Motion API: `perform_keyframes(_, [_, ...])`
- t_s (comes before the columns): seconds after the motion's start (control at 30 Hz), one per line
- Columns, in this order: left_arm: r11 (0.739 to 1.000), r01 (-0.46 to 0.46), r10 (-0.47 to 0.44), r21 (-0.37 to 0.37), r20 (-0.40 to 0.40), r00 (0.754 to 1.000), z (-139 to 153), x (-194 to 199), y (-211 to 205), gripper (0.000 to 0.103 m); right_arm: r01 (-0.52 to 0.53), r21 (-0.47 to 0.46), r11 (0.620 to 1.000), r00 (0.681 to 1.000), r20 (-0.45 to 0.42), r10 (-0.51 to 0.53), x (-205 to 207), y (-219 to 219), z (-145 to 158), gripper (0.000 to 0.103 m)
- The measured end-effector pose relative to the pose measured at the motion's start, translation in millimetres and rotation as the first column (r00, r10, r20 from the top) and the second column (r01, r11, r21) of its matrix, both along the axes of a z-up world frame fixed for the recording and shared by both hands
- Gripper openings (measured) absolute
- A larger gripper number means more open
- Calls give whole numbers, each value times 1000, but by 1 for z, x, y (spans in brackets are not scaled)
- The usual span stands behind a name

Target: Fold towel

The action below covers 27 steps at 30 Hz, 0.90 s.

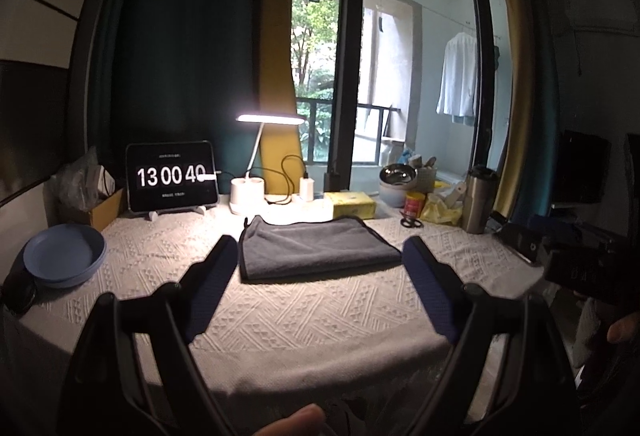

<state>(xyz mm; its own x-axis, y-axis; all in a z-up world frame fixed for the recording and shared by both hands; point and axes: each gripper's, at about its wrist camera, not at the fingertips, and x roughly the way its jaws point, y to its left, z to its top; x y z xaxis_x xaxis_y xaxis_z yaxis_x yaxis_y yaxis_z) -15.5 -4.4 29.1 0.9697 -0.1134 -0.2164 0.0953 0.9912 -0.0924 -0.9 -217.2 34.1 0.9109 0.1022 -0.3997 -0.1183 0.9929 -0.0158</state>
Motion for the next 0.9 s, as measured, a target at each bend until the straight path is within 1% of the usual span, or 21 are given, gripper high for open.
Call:
perform_keyframes(0.1, [1000, 5, -5, 0, 19, 1000, -1, -10, 2, 85, 9, 19, 1000, 1000, 22, -9, -13, -4, -1, 64])
perform_keyframes(0.27, [1000, 5, -5, 11, 40, 999, 0, -20, 0, 85, 13, 5, 1000, 998, 57, -13, -19, -4, 3, 64])
perform_keyframes(0.43, [1000, -12, 11, 11, 56, 998, 2, -23, 1, 85, 0, -1, 1000, 998, 66, 0, -20, -2, 3, 64])
perform_keyframes(0.9, [1000, -14, 14, 5, 56, 998, 1, -23, 0, 85, -14, 4, 1000, 999, 42, 14, -16, -1, -1, 64])
